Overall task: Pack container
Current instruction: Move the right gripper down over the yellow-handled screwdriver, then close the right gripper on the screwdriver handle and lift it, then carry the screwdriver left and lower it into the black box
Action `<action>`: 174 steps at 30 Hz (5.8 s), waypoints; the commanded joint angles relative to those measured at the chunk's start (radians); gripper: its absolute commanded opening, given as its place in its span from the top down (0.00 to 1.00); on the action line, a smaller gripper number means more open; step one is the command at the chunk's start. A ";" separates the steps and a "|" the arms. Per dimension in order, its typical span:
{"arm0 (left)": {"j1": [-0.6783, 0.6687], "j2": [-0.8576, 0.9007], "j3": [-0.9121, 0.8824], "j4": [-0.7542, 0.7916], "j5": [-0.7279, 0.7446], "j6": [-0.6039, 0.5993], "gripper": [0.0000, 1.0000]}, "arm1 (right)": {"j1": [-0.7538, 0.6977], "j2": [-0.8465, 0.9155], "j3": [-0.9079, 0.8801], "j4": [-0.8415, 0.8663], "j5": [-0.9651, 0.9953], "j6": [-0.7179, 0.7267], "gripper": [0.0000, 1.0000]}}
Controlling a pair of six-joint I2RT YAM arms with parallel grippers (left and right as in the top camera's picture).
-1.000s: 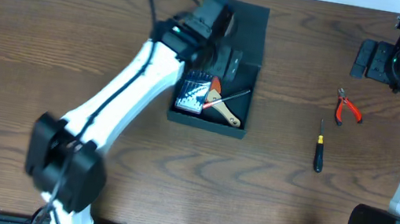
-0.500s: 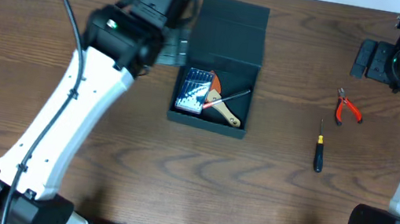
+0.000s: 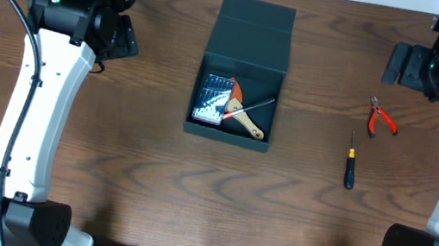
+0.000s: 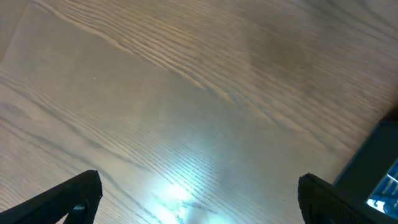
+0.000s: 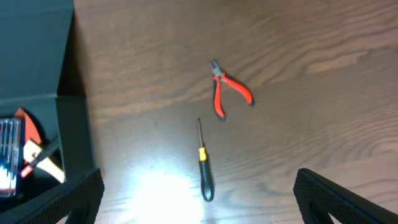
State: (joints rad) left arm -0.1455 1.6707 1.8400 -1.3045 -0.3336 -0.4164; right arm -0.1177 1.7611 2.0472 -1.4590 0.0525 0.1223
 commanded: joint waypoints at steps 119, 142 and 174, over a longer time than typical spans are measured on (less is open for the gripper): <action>0.005 0.003 0.002 -0.004 -0.017 -0.012 0.01 | 0.007 0.074 -1.079 0.652 0.106 -0.033 0.99; 0.005 0.003 0.002 -0.004 -0.017 -0.012 0.01 | 0.031 0.073 -0.798 0.521 0.063 -0.072 0.99; 0.005 0.003 0.002 -0.004 -0.017 -0.012 0.01 | 0.588 0.074 -0.396 0.415 -0.008 -0.190 0.99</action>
State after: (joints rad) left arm -0.1448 1.6707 1.8400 -1.3045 -0.3401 -0.4194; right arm 0.4286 1.8324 1.6279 -1.0500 0.0505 -0.0376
